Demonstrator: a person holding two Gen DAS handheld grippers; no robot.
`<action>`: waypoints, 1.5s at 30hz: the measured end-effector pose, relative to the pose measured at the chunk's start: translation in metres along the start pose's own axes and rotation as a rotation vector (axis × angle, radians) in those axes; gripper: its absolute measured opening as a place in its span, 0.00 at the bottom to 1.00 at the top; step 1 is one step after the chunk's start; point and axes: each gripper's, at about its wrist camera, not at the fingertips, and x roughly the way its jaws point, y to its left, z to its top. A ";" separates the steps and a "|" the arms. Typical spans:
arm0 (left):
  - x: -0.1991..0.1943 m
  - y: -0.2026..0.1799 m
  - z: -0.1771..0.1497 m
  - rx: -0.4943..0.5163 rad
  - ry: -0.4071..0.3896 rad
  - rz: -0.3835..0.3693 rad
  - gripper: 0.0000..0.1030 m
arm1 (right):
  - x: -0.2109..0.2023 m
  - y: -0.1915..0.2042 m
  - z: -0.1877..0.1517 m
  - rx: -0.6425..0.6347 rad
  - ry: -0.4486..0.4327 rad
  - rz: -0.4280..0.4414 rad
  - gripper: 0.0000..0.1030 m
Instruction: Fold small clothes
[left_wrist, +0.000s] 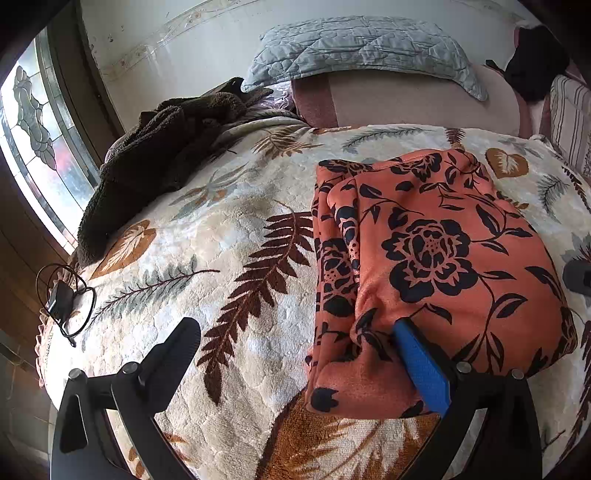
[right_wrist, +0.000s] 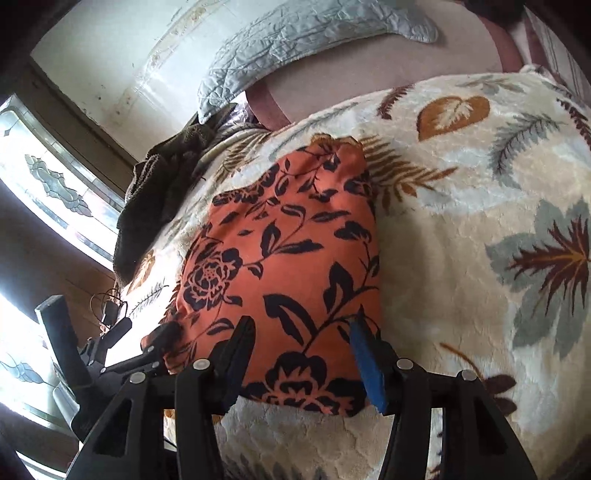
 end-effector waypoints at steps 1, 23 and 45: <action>0.001 -0.001 0.001 0.005 0.000 0.004 1.00 | 0.002 0.005 0.005 -0.022 -0.012 -0.008 0.56; 0.009 -0.002 0.000 0.008 0.001 0.001 1.00 | 0.018 0.002 0.005 0.032 0.080 0.101 0.58; 0.010 -0.001 0.000 0.012 -0.001 -0.005 1.00 | 0.020 -0.003 0.009 0.058 0.061 0.103 0.58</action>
